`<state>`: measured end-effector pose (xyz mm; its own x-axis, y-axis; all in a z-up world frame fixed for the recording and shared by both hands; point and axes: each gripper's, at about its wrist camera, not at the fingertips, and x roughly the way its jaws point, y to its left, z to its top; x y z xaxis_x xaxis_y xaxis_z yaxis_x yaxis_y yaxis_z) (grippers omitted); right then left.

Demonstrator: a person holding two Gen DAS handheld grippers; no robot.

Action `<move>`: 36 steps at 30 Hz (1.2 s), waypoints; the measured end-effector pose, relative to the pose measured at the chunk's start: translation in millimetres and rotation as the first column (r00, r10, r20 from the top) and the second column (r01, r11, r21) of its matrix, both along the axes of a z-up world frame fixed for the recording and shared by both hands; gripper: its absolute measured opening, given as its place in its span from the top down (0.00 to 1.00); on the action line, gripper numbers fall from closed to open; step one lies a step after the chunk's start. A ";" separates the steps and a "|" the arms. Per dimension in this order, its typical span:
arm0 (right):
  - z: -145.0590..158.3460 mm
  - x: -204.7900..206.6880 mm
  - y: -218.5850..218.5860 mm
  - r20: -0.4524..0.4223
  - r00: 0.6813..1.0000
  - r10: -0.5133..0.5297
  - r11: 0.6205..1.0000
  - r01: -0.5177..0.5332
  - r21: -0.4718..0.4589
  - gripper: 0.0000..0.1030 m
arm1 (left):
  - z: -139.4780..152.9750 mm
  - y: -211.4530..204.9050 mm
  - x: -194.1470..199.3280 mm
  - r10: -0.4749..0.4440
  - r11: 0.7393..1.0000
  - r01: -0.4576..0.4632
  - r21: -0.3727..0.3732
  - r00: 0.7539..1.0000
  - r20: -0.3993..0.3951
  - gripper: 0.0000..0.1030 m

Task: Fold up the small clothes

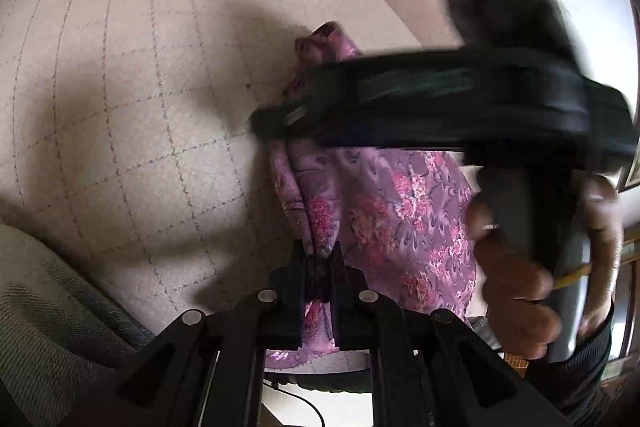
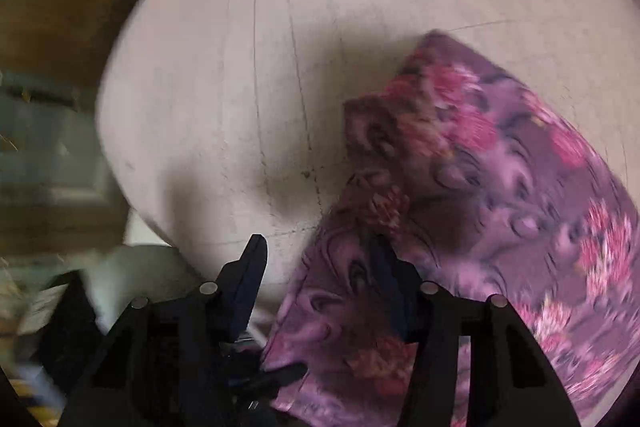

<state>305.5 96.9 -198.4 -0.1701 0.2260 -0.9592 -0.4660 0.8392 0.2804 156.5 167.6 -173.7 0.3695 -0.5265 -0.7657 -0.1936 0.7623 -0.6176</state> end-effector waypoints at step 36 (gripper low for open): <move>120.0 -112.8 -425.6 -0.007 0.716 -0.698 0.476 0.472 0.742 0.92 | 131.9 -302.2 -29.1 -0.604 0.785 0.514 0.346 0.759 0.243 0.93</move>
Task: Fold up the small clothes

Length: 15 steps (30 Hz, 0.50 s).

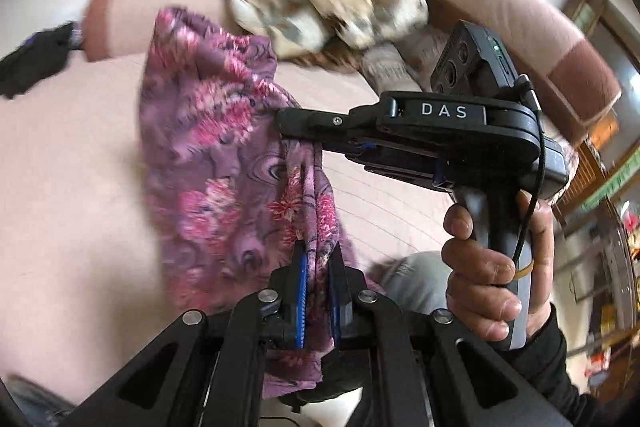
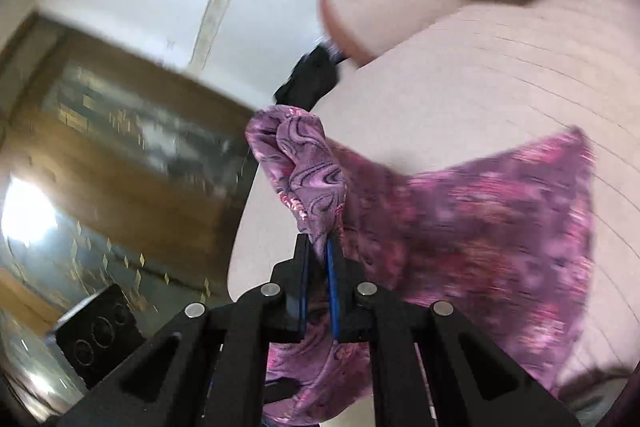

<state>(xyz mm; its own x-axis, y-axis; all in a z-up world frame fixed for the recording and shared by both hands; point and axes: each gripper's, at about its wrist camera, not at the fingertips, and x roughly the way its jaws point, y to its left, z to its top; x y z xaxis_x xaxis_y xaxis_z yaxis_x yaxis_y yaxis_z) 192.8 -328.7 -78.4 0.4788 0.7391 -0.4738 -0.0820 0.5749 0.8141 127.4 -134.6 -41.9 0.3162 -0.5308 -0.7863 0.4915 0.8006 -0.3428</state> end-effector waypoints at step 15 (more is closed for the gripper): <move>-110.8 -0.2 -83.0 -0.299 0.933 -0.203 0.978 0.178 -0.107 0.92 | -102.1 -107.9 16.1 -0.056 0.985 0.082 0.149 0.983 -0.176 0.86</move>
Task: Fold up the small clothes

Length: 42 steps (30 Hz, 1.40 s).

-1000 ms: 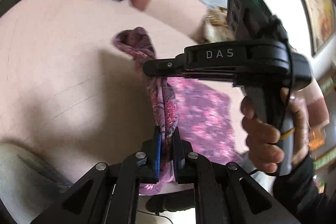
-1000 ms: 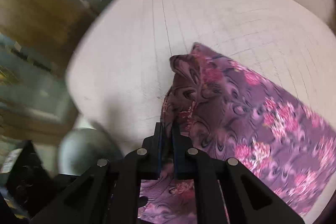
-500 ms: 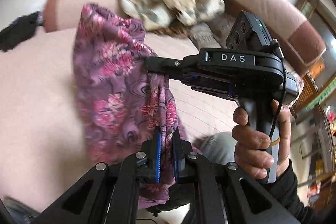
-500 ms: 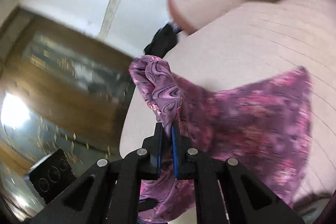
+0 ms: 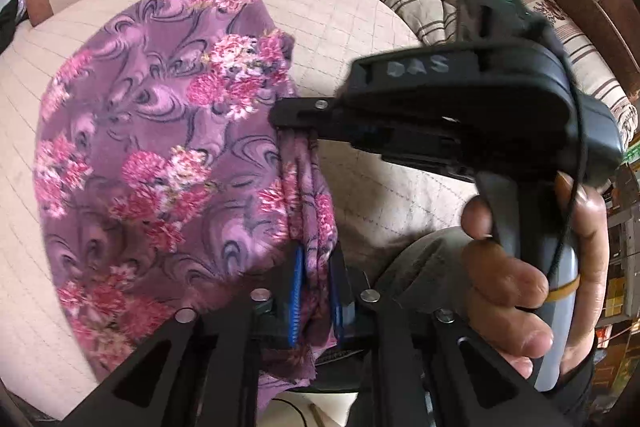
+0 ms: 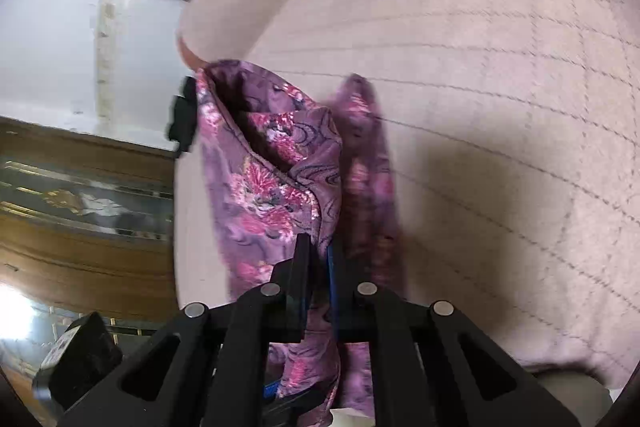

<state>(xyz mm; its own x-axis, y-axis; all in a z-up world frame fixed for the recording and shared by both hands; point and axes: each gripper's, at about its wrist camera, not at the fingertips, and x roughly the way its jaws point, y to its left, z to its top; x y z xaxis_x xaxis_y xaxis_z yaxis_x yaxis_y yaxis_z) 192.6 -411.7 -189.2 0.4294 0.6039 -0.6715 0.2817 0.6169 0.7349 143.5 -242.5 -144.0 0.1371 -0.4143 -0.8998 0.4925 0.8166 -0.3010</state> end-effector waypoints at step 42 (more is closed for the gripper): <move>53.3 61.9 32.4 0.131 0.988 0.084 0.983 -0.060 -0.172 0.10 | -19.8 191.7 103.1 0.444 0.871 -0.461 -0.168 0.886 -0.130 0.25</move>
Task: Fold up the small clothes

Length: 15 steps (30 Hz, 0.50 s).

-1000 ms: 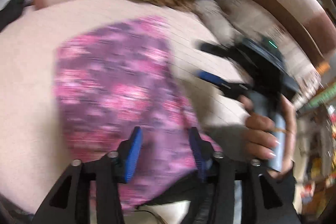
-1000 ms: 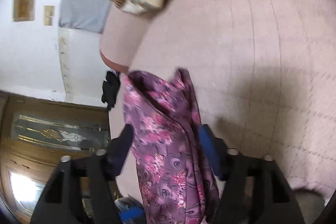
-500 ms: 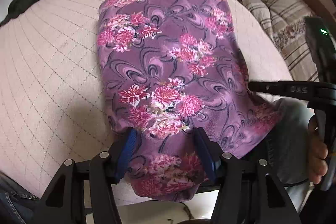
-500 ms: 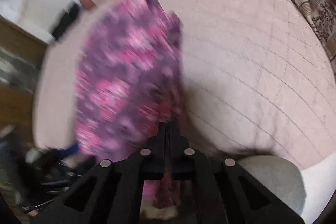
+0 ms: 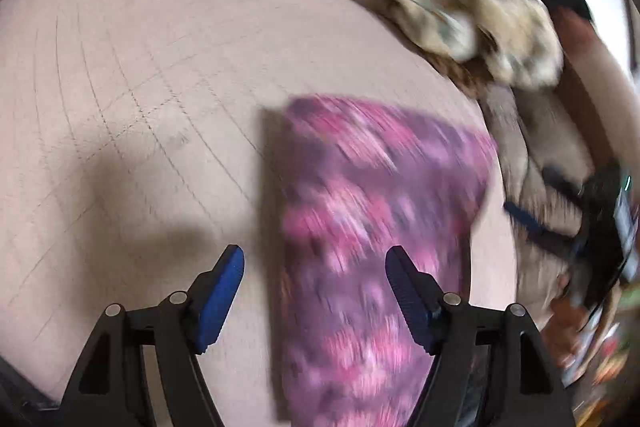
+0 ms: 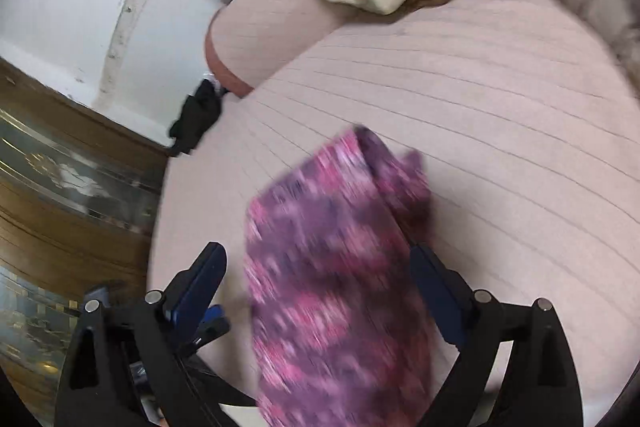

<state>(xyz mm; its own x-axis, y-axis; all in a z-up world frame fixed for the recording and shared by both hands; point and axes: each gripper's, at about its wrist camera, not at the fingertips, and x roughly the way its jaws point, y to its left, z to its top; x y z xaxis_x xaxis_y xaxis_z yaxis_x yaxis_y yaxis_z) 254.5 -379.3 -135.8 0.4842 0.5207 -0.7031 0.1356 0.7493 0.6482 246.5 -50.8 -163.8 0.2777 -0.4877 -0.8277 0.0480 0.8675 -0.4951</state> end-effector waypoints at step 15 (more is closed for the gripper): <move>-101.7 43.2 -18.6 -0.233 0.972 0.014 1.000 -0.012 0.010 0.30 | -56.7 -3.8 57.7 0.017 0.977 -0.043 -0.210 0.992 -0.124 0.30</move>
<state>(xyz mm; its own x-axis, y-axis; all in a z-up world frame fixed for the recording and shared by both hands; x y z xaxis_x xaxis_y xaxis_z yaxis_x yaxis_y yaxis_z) 297.7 -397.9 -237.5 0.3010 0.5322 -0.7913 0.2742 0.7465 0.6063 304.2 -54.6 -220.4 0.1996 -0.6484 -0.7346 -0.0480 0.7424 -0.6683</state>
